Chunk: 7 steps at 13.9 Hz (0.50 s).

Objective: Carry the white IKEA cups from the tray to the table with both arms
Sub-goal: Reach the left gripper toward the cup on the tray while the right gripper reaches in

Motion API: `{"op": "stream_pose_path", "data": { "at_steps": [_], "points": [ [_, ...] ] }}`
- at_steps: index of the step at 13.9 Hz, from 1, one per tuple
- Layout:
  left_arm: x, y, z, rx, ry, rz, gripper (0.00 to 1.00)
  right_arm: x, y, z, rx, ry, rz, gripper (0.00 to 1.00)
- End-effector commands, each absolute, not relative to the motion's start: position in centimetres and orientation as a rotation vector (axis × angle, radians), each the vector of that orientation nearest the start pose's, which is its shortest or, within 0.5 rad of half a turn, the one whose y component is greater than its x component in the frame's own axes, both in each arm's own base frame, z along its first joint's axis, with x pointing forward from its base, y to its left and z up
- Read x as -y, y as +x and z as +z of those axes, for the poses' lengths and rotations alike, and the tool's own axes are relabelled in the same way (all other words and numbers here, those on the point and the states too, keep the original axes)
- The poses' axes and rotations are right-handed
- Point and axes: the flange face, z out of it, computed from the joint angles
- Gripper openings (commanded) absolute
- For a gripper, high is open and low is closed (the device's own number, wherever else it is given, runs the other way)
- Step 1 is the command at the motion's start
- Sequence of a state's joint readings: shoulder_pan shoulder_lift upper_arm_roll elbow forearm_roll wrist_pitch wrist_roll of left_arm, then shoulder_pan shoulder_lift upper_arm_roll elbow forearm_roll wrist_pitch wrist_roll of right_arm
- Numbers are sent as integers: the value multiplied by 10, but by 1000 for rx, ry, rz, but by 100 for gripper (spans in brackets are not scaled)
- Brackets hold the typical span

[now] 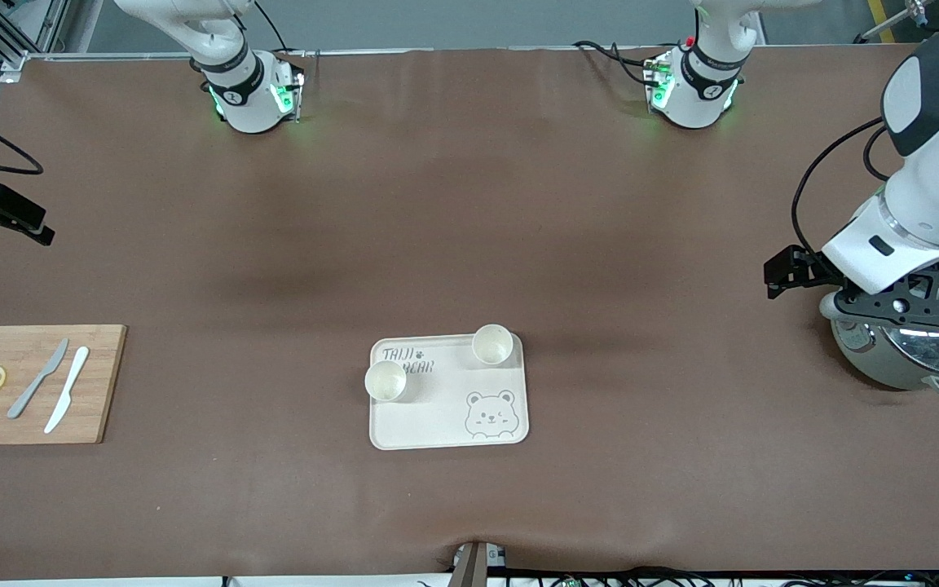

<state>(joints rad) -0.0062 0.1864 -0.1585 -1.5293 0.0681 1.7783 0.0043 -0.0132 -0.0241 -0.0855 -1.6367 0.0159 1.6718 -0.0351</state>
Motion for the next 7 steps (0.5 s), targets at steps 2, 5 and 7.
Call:
{"op": "stream_pose_path", "data": {
  "at_steps": [2, 5, 7],
  "points": [
    [91, 620, 552, -272, -3074, -109, 100, 57, 546, 619, -90, -3135, -102, 100],
    [117, 635, 504, -300, -3131, -32, 100, 57, 546, 619, -87, -3136, -102, 100],
    [170, 639, 458, -218, -3128, 56, 100, 57, 546, 619, -87, -3136, -102, 100]
  ]
}}
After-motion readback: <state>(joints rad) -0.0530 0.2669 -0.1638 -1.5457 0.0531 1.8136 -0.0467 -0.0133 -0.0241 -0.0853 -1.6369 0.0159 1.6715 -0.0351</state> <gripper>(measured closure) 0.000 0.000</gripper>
